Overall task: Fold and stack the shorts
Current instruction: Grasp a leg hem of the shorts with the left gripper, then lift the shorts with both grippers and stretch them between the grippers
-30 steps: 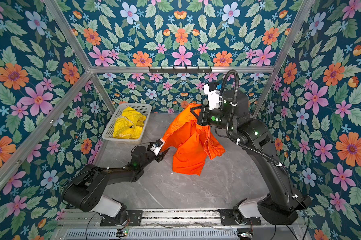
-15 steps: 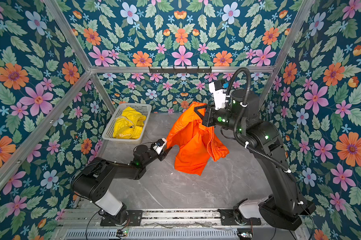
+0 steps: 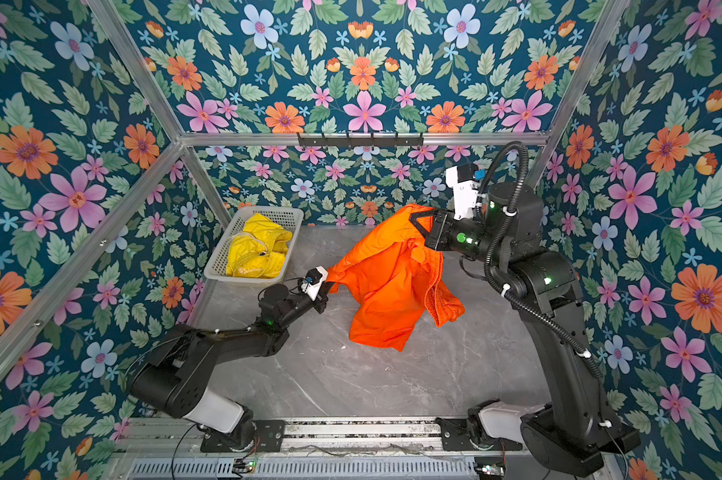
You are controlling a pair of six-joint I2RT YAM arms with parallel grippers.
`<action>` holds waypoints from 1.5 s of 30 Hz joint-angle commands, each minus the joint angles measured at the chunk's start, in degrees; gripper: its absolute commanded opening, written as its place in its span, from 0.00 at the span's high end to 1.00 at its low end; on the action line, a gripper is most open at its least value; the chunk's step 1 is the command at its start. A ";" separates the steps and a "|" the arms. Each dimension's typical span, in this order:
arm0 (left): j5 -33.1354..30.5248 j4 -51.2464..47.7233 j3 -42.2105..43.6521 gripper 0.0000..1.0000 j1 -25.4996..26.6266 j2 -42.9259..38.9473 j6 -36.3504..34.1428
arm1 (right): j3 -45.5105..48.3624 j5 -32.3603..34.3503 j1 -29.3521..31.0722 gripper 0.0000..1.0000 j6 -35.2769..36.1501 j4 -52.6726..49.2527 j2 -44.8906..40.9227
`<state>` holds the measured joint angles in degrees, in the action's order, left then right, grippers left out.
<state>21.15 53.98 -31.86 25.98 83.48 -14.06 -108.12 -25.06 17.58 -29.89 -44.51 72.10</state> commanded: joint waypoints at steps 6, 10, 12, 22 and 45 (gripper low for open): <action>-18.68 -53.01 -14.78 1.00 -0.14 -16.20 -9.49 | 5.89 -5.92 -6.69 1.00 -5.96 5.23 -2.74; -24.83 -67.99 -23.31 1.00 -0.14 -21.49 -10.68 | 6.32 -9.58 -6.74 1.00 -7.65 5.58 -2.36; -28.05 -73.07 -26.55 1.00 -0.09 -24.15 -11.32 | 6.38 -11.19 -6.77 1.00 -8.28 4.78 -2.70; -37.71 -91.01 -39.79 1.00 -0.09 -35.52 -14.21 | 10.40 -18.38 -6.77 1.00 -12.35 -1.47 -11.28; -23.81 -67.99 -67.59 1.00 -12.35 -8.11 -20.87 | -58.14 -19.91 -7.80 1.00 -2.68 -13.23 40.36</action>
<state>-7.86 -20.86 -99.07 13.87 77.54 -34.46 -152.79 -42.59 9.93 -35.77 -51.66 109.25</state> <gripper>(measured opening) 0.051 0.089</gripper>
